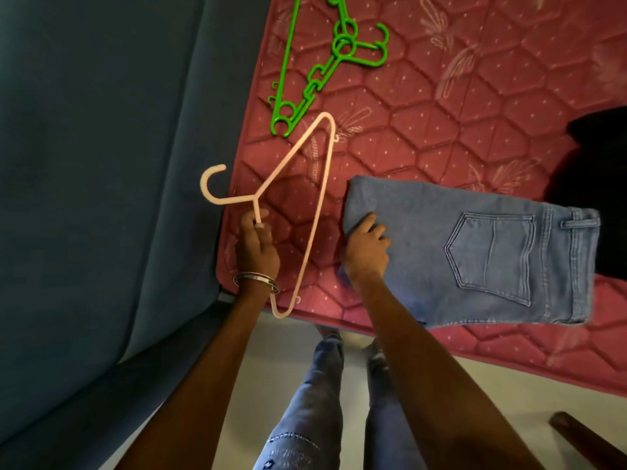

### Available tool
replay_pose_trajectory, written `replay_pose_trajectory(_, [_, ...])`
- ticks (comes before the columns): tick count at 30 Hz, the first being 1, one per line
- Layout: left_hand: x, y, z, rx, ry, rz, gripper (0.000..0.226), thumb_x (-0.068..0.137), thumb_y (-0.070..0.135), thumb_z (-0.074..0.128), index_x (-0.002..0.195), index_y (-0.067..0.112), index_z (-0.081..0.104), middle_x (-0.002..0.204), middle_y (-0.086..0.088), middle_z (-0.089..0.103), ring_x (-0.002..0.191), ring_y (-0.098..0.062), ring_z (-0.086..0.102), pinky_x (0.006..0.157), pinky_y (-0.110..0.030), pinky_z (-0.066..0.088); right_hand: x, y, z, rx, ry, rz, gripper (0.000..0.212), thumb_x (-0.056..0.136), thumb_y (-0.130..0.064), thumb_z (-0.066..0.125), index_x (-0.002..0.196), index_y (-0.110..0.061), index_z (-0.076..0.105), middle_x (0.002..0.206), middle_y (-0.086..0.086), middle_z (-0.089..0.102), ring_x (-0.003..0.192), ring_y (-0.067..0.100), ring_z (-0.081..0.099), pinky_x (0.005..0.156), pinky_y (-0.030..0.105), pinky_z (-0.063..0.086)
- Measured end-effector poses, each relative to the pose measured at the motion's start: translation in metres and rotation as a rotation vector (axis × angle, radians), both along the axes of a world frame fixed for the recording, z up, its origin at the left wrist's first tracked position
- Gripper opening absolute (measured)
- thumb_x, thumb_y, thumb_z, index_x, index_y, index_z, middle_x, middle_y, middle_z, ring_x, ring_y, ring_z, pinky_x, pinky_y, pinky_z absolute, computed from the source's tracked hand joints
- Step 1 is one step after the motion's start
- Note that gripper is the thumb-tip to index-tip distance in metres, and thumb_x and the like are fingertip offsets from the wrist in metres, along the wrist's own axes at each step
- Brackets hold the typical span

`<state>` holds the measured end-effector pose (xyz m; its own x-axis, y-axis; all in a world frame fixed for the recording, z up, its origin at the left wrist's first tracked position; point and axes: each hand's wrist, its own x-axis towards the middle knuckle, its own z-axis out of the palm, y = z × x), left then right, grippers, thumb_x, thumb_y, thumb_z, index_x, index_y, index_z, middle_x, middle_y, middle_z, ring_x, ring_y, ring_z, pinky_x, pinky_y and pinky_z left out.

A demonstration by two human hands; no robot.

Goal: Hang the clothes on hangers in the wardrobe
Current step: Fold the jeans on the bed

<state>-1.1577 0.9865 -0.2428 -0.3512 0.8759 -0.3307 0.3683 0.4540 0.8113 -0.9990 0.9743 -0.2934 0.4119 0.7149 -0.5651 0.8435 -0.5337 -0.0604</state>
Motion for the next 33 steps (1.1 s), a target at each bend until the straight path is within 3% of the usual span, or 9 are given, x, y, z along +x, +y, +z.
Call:
replay_pose_trajectory(4, [0.004,-0.007,-0.008,-0.024,0.045,-0.030,0.045,0.091,0.022,0.031,0.123,-0.005,0.049,0.101,-0.022,0.061,0.082,-0.023,0.052,0.073,-0.029,0.041,0.044,0.000,0.018,0.186,0.268,-0.091,0.041,0.082,-0.006,0.058,0.122,0.001,0.052,0.116,0.026,0.060,0.107,0.042,0.058,0.086,0.044,0.044])
replay_pose_trajectory(11, [0.074,-0.027,-0.019,0.027,-0.166,-0.122,0.036,0.090,0.019,0.030,0.113,-0.002,0.050,0.075,0.005,0.046,0.061,-0.003,0.039,0.068,-0.029,0.037,0.081,-0.010,0.066,0.447,0.432,-0.195,0.046,0.070,-0.026,0.059,0.113,-0.009,0.065,0.095,0.018,0.069,0.088,0.034,0.064,0.075,0.034,0.046])
replay_pose_trajectory(15, [0.120,-0.038,-0.023,0.017,-0.214,-0.098,0.041,0.087,0.017,0.030,0.117,-0.002,0.050,0.074,0.006,0.046,0.057,0.004,0.040,0.064,-0.022,0.037,0.087,-0.012,0.048,0.163,0.770,-0.035,0.031,0.090,-0.007,0.060,0.118,0.005,0.061,0.106,0.026,0.066,0.092,0.025,0.062,0.083,0.036,0.048])
replay_pose_trajectory(17, [0.131,-0.045,-0.026,0.013,-0.226,-0.153,0.034,0.085,0.013,0.031,0.110,0.010,0.053,0.071,0.008,0.046,0.056,0.005,0.042,0.062,-0.023,0.036,0.091,-0.015,0.045,0.072,0.923,-0.182,0.022,0.095,-0.002,0.052,0.104,0.014,0.064,0.091,0.022,0.067,0.086,0.016,0.050,0.078,0.033,0.041])
replay_pose_trajectory(22, [0.168,-0.070,-0.029,-0.042,-0.065,-0.332,0.042,0.083,0.015,0.034,0.112,-0.001,0.060,0.070,-0.004,0.055,0.057,-0.006,0.043,0.061,-0.027,0.039,0.137,-0.020,0.068,0.228,1.537,-0.778,0.031,0.088,-0.017,0.057,0.119,-0.016,0.056,0.104,0.013,0.060,0.094,0.028,0.061,0.088,0.046,0.050])
replay_pose_trajectory(25, [0.183,-0.066,-0.028,-0.140,-0.035,-0.444,0.049,0.082,0.023,0.038,0.120,0.002,0.061,0.092,-0.014,0.068,0.077,-0.022,0.059,0.077,-0.040,0.049,0.149,-0.027,0.065,0.276,1.443,-0.645,0.073,0.077,0.005,0.068,0.139,-0.019,0.038,0.113,0.015,0.059,0.081,0.014,0.067,0.075,0.035,0.056])
replay_pose_trajectory(28, [0.181,-0.054,-0.022,-0.041,0.065,-0.665,0.046,0.085,0.032,0.046,0.108,-0.001,0.068,0.097,-0.025,0.068,0.088,-0.040,0.064,0.080,-0.039,0.045,0.163,-0.029,0.053,0.348,1.398,-0.847,0.060,0.078,0.008,0.061,0.135,0.003,0.044,0.114,0.022,0.063,0.072,0.017,0.070,0.065,0.033,0.056])
replay_pose_trajectory(31, [0.147,-0.032,-0.044,0.002,0.323,-0.408,0.045,0.084,0.035,0.057,0.113,0.001,0.066,0.103,-0.025,0.066,0.095,-0.040,0.061,0.084,-0.042,0.046,0.186,-0.035,0.040,0.328,1.573,-0.957,0.071,0.060,-0.019,0.077,0.124,0.003,0.053,0.115,0.020,0.064,0.087,0.027,0.069,0.076,0.037,0.050])
replay_pose_trajectory(33, [0.128,-0.023,-0.057,-0.267,0.338,-0.272,0.061,0.076,0.034,0.072,0.125,0.002,0.056,0.114,-0.025,0.062,0.104,-0.040,0.057,0.090,-0.047,0.046,0.189,-0.042,0.031,0.309,1.709,-0.955,0.084,0.045,-0.028,0.092,0.118,-0.004,0.056,0.114,0.014,0.067,0.093,0.024,0.069,0.081,0.036,0.049])
